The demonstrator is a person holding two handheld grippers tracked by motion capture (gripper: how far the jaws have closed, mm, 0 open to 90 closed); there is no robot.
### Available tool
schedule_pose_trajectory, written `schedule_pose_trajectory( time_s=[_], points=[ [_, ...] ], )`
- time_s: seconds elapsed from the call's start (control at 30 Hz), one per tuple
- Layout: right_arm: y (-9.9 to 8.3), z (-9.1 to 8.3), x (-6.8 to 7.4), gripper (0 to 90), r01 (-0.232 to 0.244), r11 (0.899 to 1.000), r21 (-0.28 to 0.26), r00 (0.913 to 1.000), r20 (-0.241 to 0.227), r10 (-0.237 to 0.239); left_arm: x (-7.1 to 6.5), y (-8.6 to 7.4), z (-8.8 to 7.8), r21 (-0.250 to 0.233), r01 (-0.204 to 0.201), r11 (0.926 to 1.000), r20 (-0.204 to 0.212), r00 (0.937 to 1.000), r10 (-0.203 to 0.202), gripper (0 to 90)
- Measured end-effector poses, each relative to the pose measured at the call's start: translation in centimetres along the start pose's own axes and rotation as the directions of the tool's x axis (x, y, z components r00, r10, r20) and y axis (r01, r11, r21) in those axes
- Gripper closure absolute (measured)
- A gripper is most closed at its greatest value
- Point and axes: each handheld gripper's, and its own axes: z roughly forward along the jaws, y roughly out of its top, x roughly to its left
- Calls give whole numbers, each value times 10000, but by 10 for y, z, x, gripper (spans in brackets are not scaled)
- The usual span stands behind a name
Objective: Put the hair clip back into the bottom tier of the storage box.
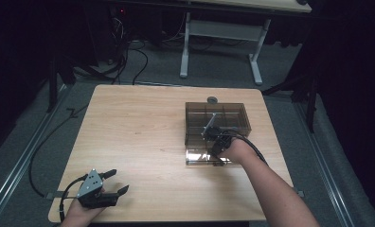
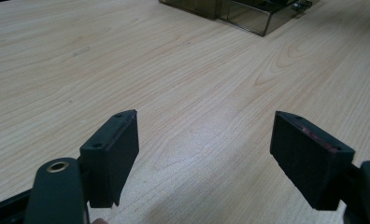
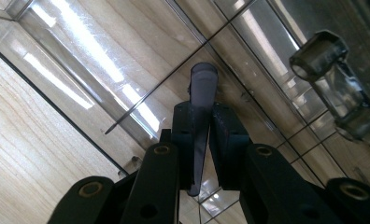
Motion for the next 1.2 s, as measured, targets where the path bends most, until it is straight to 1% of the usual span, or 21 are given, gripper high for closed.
schedule_pose_trajectory(
  time_s=[0.03,0.07,0.13,0.17,0.2,0.27,0.33,0.37,0.4,0.43,0.47,0.53,0.57,0.6,0.7,0.73,0.8,0.83,0.87,1.07,1.2],
  points=[
    [0,0,0,804,0,10000,0,10000,0,0,0,0,0,0,0,10000,0,10000,0,243],
    [0,0,2,802,-177,9998,72,9998,-23,177,0,0,0,1,-6,10000,-4,10000,6,243],
    [0,0,1,799,-190,9998,66,9998,-37,190,0,0,0,1,-11,10000,-3,10000,11,242],
    [0,0,1,799,-190,9998,66,9998,-37,190,0,0,0,1,-11,10000,-3,10000,11,242],
    [0,0,0,785,-28,10000,2,10000,-74,28,0,0,0,-4,-12,10000,3,10000,12,242],
    [0,0,0,769,-113,9999,25,9999,-93,113,0,0,0,-3,-15,10000,4,10000,15,242],
    [0,-1,-1,767,-58,10000,-47,9999,-130,58,0,0,0,-4,-13,10000,-2,10000,13,243],
    [-1,-3,2,766,-454,9989,69,9989,-129,455,0,0,0,-1,-14,10000,-4,10000,14,242],
    [-1,-4,0,765,-184,9998,-56,9998,-56,184,0,0,0,-1,-14,10000,-4,10000,14,242],
    [-1,-5,1,765,-360,9993,-65,9993,-87,359,0,0,0,0,-11,10000,-5,10000,11,242],
    [-2,-7,0,765,-228,9997,-118,9997,-98,227,0,0,0,-1,-6,10000,-13,10000,6,243],
    [-3,-10,-1,762,-281,9994,-192,9996,-104,279,0,0,0,4,-10,10000,-14,10000,10,242],
    [-3,-11,-2,762,-92,9996,-267,9999,-62,90,0,0,0,6,-15,10000,-19,10000,15,242],
    [-3,-13,-1,761,-253,9995,-205,9997,-52,251,0,0,0,3,-11,10000,-22,10000,11,242],
    [-4,-17,-1,760,-324,9990,-310,9994,-130,320,0,0,0,0,-16,10000,-21,10000,16,243],
    [-5,-20,0,760,-627,9975,-322,9980,-98,624,0,0,0,-2,-19,10000,-23,10000,19,242],
    [-5,-22,-1,760,-365,9986,-378,9993,-51,363,0,0,0,-1,-21,10000,-24,10000,21,243],
    [-6,-23,-1,760,-414,9986,-340,9991,-53,413,0,0,0,-1,-19,10000,-24,10000,19,243],
    [-7,-24,1,761,-755,9968,-248,9971,-113,752,0,0,0,4,-17,10000,-23,10000,17,243],
    [-14,-26,3,763,-806,9964,-272,9966,-190,801,0,0,0,39,-27,10000,29,10000,27,243],
    [-22,-29,6,767,-950,9950,-314,9953,-192,944,0,0,0,24,-54,10000,10,10000,54,243]
  ],
)
